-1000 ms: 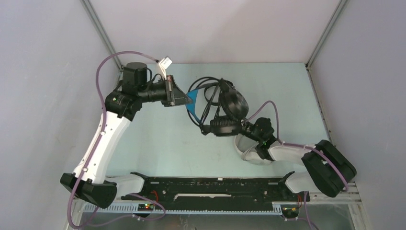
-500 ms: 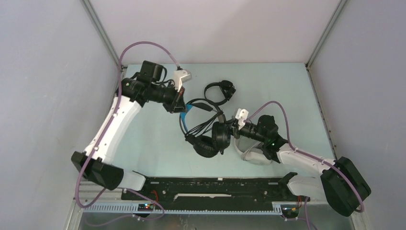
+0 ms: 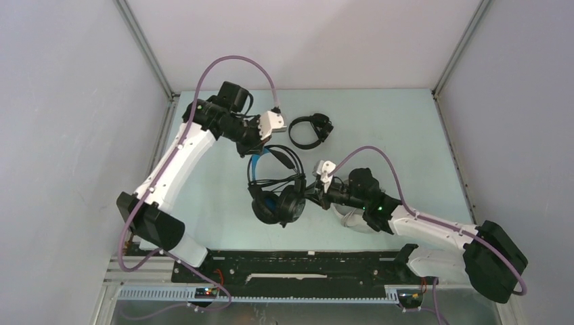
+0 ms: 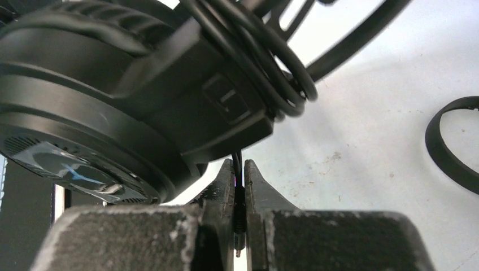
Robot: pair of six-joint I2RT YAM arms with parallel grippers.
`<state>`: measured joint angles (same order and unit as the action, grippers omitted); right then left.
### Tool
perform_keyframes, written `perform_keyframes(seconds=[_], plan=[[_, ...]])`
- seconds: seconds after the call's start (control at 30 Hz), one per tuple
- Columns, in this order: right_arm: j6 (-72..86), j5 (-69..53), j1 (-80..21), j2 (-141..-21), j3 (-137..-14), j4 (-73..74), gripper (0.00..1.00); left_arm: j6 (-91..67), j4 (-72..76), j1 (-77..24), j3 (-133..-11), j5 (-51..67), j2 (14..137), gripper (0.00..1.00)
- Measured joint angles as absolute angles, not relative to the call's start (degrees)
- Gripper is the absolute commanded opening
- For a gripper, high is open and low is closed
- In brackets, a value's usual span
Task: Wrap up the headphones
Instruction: Place the headphones at the center of the board.
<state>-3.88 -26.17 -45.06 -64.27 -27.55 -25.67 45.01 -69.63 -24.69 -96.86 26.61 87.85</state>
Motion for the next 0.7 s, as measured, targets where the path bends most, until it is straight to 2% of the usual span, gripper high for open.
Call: perform_keyframes(seconds=[0.3, 0.53, 0.7], plan=[[-7.42, -16.64, -48.73, -73.36, -35.11, -22.41, 0.0, 55.29, -71.37, -24.82, -96.9, 18.72, 93.27, 0.0], [-11.27, -10.68, -51.31, -81.56, -36.51, -22.09, 0.0, 58.26, -63.35, -24.88, -87.66, 8.8, 95.77, 0.0], [-13.1, -7.4, -52.95, -84.34, -37.36, -22.0, 0.0, 58.76, -57.84, -25.69, -86.26, 4.56, 98.85, 0.0]])
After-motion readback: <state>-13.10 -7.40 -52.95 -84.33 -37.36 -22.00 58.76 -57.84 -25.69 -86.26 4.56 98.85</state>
